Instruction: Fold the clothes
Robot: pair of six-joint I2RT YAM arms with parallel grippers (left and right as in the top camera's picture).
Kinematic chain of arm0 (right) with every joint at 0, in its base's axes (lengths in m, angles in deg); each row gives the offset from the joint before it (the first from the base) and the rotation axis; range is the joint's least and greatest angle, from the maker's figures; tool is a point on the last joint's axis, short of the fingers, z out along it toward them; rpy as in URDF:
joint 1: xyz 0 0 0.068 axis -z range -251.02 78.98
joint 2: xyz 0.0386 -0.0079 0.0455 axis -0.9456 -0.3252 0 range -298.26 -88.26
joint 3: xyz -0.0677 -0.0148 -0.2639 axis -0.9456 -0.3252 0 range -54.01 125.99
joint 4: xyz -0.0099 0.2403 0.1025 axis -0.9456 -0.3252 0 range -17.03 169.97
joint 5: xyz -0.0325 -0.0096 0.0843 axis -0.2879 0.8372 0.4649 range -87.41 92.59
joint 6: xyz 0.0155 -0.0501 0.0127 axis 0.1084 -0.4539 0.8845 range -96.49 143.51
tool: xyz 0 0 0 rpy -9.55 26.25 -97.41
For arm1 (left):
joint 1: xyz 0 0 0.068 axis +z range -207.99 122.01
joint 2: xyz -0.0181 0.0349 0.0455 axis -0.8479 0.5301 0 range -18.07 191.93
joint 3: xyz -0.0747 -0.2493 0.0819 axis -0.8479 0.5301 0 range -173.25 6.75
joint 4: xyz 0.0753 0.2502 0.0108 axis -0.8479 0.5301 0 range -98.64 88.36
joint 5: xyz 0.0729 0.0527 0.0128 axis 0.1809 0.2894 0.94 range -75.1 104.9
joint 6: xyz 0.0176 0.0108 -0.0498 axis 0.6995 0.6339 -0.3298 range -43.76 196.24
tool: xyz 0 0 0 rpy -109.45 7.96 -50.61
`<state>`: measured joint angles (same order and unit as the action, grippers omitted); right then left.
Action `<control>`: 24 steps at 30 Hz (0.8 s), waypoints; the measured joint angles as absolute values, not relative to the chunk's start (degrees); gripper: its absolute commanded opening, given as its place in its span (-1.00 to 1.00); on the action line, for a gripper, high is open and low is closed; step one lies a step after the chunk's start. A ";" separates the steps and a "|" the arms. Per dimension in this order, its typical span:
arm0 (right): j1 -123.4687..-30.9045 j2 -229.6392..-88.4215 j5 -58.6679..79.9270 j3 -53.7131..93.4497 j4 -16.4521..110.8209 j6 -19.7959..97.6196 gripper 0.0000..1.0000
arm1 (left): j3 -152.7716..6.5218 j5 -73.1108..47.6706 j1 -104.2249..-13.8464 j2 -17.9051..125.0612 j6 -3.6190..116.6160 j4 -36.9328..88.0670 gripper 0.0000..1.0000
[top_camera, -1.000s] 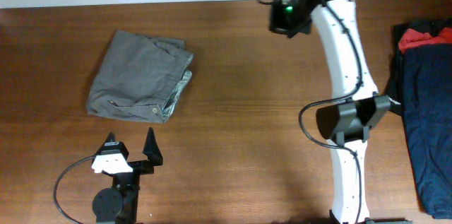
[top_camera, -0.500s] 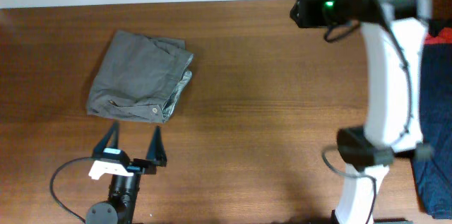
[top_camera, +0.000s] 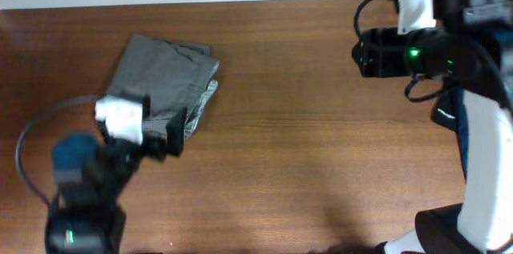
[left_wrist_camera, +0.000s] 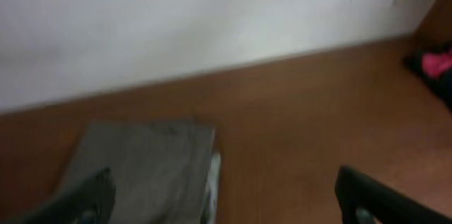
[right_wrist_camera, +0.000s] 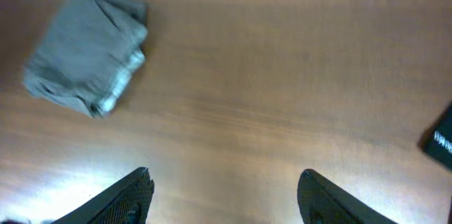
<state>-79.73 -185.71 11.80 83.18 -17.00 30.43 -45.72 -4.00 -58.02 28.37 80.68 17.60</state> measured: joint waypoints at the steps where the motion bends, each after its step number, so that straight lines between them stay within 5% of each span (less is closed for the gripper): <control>1: -79.73 -185.86 11.43 81.78 -17.00 30.37 0.40 | -47.44 -4.04 -58.02 31.60 81.16 18.43 0.98; 5: -79.73 -185.99 10.82 78.41 -17.00 30.34 0.40 | -51.38 -2.47 -58.02 42.14 81.86 18.69 0.98; 7: -79.73 -185.99 10.57 77.73 -17.00 30.19 0.40 | -53.32 0.18 -58.02 47.93 82.13 18.21 0.01; 9: -79.73 -185.99 10.51 77.65 -17.00 30.10 0.40 | -54.90 2.34 -58.02 52.39 82.32 17.78 -0.55; 10: -79.73 -185.97 10.51 77.65 -16.95 29.93 0.40 | -55.84 3.80 -58.02 55.71 82.48 17.69 -0.68; 24: -79.73 -185.97 10.29 77.65 -17.00 28.68 0.40 | -58.33 10.47 -57.56 82.96 82.17 16.57 -0.94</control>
